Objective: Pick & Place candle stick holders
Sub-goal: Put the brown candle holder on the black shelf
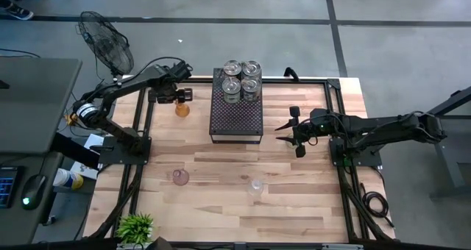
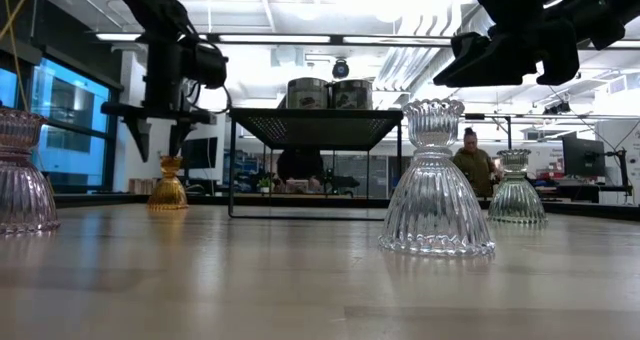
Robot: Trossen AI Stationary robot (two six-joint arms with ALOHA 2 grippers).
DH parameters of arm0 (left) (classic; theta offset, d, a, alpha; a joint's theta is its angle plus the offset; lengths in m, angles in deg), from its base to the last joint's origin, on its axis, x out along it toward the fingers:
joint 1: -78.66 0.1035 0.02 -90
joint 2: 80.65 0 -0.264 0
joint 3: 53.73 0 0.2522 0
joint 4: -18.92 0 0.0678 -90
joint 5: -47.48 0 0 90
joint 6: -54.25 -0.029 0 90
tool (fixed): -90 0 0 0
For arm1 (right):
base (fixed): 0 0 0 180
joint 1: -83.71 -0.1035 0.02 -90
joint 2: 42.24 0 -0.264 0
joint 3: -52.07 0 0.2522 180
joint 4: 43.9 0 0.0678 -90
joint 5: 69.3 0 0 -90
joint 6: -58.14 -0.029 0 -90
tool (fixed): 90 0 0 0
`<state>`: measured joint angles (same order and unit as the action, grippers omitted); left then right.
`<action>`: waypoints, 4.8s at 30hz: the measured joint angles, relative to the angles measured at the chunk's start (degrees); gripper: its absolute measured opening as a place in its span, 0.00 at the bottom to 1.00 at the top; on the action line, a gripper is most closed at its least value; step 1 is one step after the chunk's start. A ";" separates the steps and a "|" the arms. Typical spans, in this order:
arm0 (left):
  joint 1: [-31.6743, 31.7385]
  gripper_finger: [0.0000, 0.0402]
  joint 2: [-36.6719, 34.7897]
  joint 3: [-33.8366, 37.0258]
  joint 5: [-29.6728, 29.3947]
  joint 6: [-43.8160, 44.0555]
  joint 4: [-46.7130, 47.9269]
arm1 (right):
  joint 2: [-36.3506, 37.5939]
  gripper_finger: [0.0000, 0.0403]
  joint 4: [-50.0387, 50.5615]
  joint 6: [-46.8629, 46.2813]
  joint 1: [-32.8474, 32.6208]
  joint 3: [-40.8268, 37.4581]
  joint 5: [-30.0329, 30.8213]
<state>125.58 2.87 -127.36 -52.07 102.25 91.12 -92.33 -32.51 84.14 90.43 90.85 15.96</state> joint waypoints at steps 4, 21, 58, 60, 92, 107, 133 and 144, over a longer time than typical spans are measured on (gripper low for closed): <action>0.00 0.51 0.00 0.00 0.09 -0.13 -2.33 | 0.00 0.32 0.00 0.00 0.00 0.00 0.00; 0.00 0.37 0.00 0.00 1.07 -0.12 -3.24 | 0.00 0.32 0.00 0.00 -0.01 0.00 0.00; 0.00 0.30 -0.17 4.39 3.89 -0.19 -9.66 | 0.00 0.32 -0.02 0.00 0.00 0.00 0.00; -0.02 0.26 -0.15 4.39 4.26 -0.24 -9.66 | 0.01 0.32 -0.02 0.00 -0.01 -0.01 -0.02; -0.04 0.05 0.17 -0.15 10.49 -4.88 -2.51 | 0.00 0.32 0.00 0.00 -0.01 0.00 0.02; -0.04 0.05 -7.82 -0.44 12.04 -5.49 -0.55 | 0.00 0.32 0.00 0.00 -0.02 0.00 0.02; -1.59 0.05 -22.25 -6.58 13.79 -2.55 8.19 | 0.00 0.32 -0.14 0.00 0.00 0.00 0.03; -6.29 0.05 -21.76 -13.30 13.64 -0.51 9.47 | -0.09 0.32 -0.46 0.02 0.00 -0.02 0.02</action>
<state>119.28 -18.89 -140.66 -38.42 101.74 100.58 -92.42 -32.97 84.17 90.43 90.82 15.99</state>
